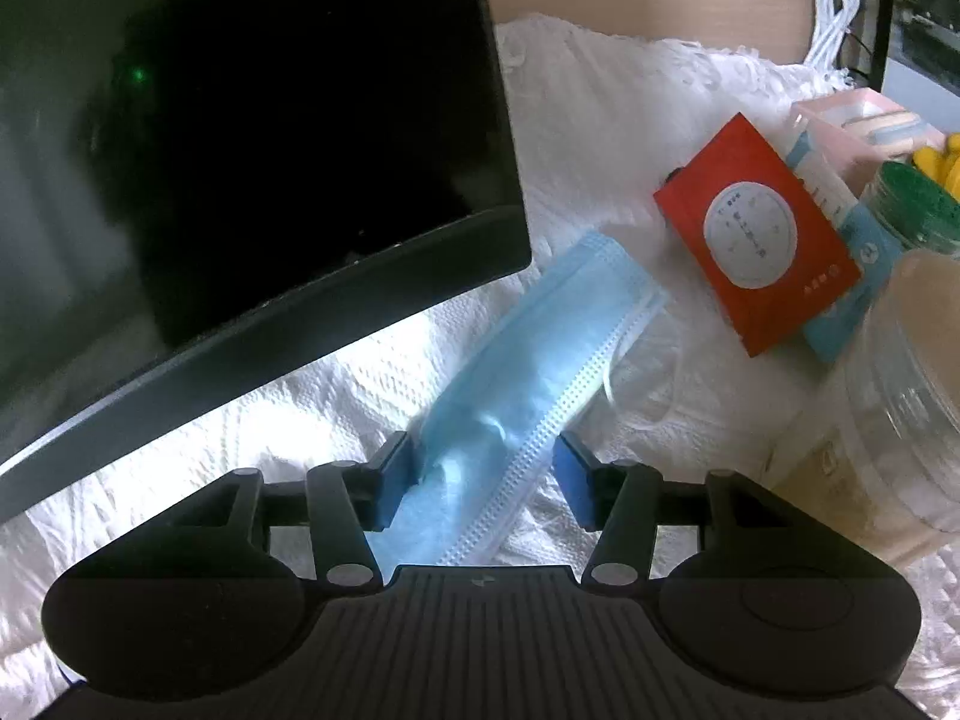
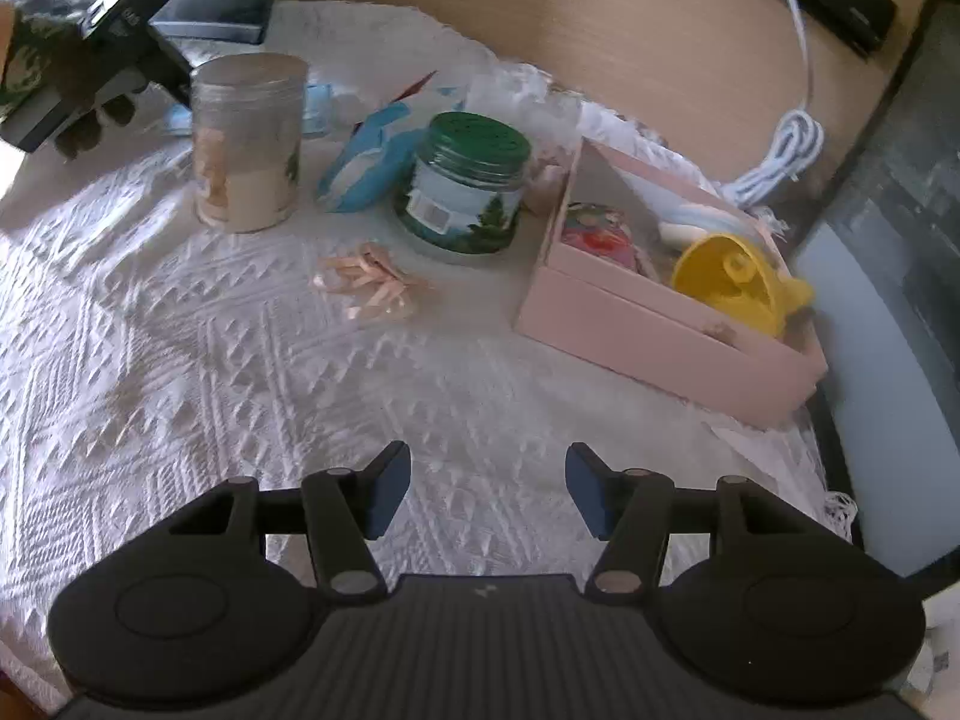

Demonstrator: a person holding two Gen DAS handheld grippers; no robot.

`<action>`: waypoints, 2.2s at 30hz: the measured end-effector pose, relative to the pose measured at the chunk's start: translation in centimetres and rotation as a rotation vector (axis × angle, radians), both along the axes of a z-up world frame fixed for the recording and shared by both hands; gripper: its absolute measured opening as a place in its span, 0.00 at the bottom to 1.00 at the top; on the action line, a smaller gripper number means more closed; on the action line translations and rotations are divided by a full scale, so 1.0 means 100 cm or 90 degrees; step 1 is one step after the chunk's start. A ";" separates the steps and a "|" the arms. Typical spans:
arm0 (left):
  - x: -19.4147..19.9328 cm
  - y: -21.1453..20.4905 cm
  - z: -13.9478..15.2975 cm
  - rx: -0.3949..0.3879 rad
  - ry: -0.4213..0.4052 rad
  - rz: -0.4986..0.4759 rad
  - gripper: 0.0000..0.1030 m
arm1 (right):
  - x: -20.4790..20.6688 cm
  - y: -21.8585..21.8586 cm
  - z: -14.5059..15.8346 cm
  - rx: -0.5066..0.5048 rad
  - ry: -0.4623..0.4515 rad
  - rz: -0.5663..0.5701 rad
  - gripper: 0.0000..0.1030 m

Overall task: Organize soft objects
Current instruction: 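Grasp the blue face mask with the left gripper and lift it, then grasp the red packet with the right gripper while the left holds the mask, then carry the mask and red packet over the pink box and open both grippers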

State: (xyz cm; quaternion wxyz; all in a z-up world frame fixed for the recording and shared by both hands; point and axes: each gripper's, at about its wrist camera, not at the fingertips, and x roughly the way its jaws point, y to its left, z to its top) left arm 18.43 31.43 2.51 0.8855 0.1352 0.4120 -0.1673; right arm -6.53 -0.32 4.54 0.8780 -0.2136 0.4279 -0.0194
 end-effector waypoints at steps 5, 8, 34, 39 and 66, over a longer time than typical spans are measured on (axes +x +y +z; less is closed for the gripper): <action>-0.003 0.007 -0.001 -0.032 0.028 0.059 0.56 | 0.002 -0.006 0.002 0.009 -0.004 -0.018 0.56; -0.006 0.004 -0.001 -0.023 0.019 0.068 0.55 | 0.000 -0.006 0.005 0.009 -0.015 -0.015 0.56; -0.169 0.036 0.050 -0.288 -0.113 0.275 0.10 | 0.147 0.026 0.116 0.228 0.000 0.052 0.56; -0.175 0.053 0.044 -0.334 -0.110 0.309 0.10 | 0.244 0.065 0.091 0.241 0.088 0.013 0.55; -0.154 0.056 0.146 -0.341 -0.274 0.298 0.10 | 0.231 0.060 0.183 0.273 -0.028 0.112 0.05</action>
